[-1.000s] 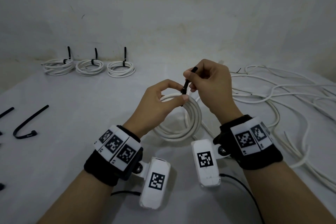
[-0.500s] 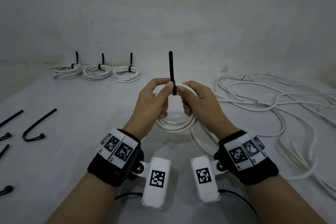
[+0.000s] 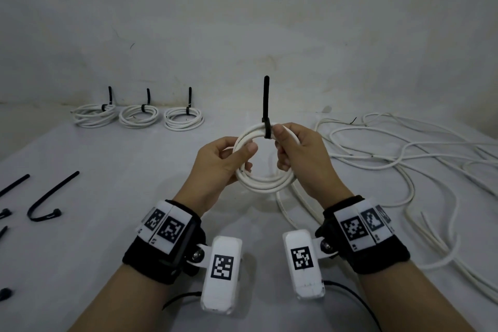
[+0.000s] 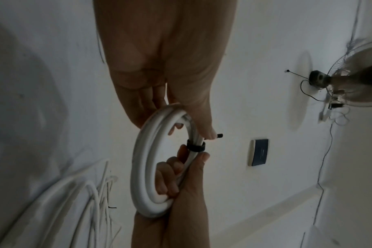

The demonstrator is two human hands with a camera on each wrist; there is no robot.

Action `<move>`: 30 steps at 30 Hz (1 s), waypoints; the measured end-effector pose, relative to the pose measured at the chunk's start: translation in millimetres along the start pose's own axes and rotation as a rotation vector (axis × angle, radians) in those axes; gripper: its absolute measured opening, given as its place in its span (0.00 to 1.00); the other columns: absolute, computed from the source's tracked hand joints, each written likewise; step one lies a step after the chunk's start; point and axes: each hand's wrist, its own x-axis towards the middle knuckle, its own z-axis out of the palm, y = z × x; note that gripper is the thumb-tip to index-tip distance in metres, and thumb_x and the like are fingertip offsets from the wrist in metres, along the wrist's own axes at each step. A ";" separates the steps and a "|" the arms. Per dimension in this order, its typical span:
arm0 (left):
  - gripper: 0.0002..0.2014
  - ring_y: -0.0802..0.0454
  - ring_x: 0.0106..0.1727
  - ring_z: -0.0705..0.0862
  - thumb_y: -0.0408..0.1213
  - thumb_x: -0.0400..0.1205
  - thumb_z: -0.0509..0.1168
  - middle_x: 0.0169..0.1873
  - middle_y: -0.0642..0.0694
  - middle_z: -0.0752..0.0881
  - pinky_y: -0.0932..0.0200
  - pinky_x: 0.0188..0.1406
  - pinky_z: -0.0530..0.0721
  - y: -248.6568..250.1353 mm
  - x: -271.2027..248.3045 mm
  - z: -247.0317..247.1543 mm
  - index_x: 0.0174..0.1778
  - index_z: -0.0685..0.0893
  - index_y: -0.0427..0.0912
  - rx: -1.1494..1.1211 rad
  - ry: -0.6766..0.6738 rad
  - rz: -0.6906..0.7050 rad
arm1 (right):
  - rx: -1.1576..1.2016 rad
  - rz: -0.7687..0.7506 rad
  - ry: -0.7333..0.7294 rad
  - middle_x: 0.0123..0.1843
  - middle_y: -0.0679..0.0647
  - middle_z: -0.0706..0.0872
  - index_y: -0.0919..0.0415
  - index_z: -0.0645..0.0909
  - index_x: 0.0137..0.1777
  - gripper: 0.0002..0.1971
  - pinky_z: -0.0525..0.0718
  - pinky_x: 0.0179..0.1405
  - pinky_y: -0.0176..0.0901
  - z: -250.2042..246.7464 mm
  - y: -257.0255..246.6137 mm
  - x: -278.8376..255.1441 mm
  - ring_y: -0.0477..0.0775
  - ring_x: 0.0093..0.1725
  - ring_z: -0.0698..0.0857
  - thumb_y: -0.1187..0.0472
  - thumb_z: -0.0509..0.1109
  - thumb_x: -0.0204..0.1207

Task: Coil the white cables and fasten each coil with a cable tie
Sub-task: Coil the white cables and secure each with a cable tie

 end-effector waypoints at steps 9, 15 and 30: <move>0.18 0.56 0.26 0.83 0.46 0.68 0.68 0.24 0.50 0.84 0.64 0.30 0.83 3.2 -1.1 -3.3 0.49 0.84 0.40 0.033 -0.085 0.016 | -0.021 0.008 -0.070 0.24 0.51 0.71 0.61 0.80 0.36 0.12 0.70 0.19 0.37 -1.6 -2.7 -1.4 0.45 0.20 0.68 0.60 0.65 0.82; 0.10 0.57 0.22 0.72 0.40 0.85 0.58 0.29 0.48 0.78 0.64 0.23 0.76 5.6 -0.2 -2.4 0.55 0.84 0.44 0.039 -0.067 0.060 | -0.074 0.014 -0.094 0.23 0.48 0.75 0.62 0.80 0.43 0.07 0.71 0.21 0.38 8.7 2.5 -5.0 0.45 0.20 0.70 0.60 0.67 0.81; 0.10 0.58 0.18 0.66 0.33 0.86 0.56 0.25 0.49 0.72 0.65 0.17 0.65 0.6 -6.0 11.3 0.57 0.82 0.42 0.111 -0.145 0.037 | -0.191 -0.100 0.010 0.44 0.53 0.90 0.61 0.86 0.51 0.06 0.85 0.44 0.36 -0.9 -9.0 -1.4 0.48 0.42 0.88 0.62 0.71 0.77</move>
